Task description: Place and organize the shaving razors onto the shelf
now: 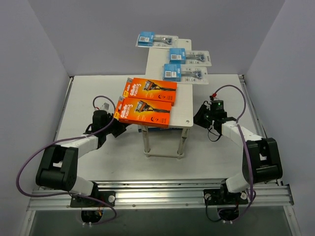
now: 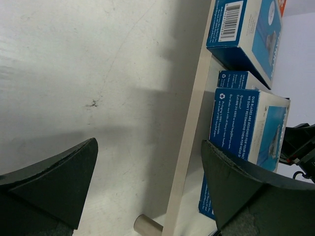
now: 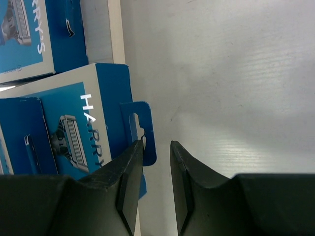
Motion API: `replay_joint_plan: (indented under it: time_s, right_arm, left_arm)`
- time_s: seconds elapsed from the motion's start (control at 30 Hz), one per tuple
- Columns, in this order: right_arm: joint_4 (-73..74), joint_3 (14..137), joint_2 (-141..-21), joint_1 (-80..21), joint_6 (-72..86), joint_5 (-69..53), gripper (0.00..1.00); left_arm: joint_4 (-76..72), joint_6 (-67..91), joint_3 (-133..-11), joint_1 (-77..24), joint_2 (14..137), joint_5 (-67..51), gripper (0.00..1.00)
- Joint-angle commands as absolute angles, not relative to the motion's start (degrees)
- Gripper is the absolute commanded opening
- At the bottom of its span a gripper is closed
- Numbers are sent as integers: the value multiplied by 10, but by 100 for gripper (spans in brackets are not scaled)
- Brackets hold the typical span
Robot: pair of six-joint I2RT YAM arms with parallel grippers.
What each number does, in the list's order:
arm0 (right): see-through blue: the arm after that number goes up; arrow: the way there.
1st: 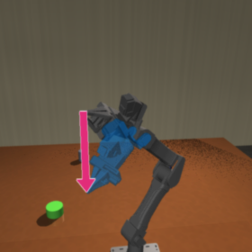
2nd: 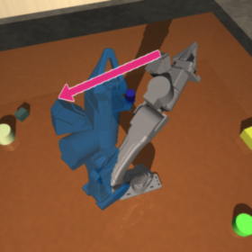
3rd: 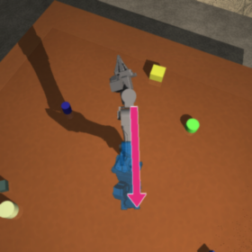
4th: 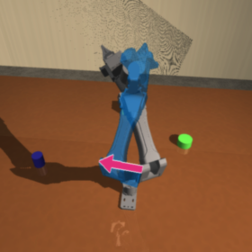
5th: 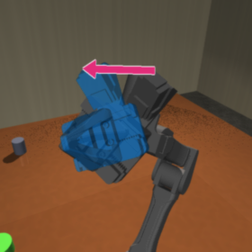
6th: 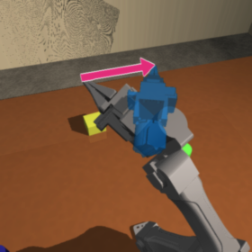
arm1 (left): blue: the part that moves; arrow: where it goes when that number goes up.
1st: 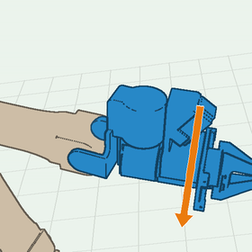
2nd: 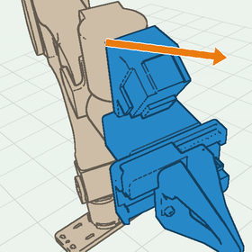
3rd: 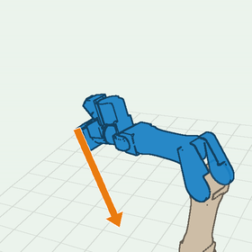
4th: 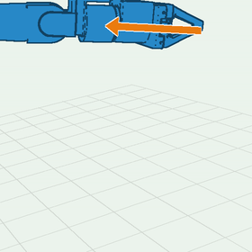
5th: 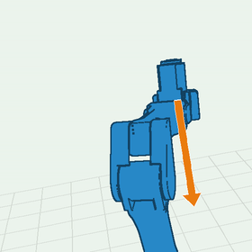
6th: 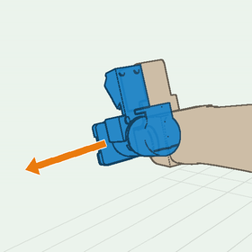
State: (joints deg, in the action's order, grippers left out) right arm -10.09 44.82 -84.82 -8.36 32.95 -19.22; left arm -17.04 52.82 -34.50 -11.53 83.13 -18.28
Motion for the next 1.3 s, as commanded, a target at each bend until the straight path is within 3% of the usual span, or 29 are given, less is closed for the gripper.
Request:
replay_joint_plan:
  time_s: [0.0, 0.4, 1.27]
  right_arm:
    - [-107, 474, -861, -105, 334, -163, 25]
    - [-119, 472, -852, -118, 348, -177, 25]
    - [-163, 455, -847, -146, 381, -206, 22]
  left_arm:
    - [-204, 521, -388, -133, 853, -193, 95]
    - [-182, 514, -454, -174, 887, -175, 95]
    - [-226, 531, -450, -187, 932, -194, 94]
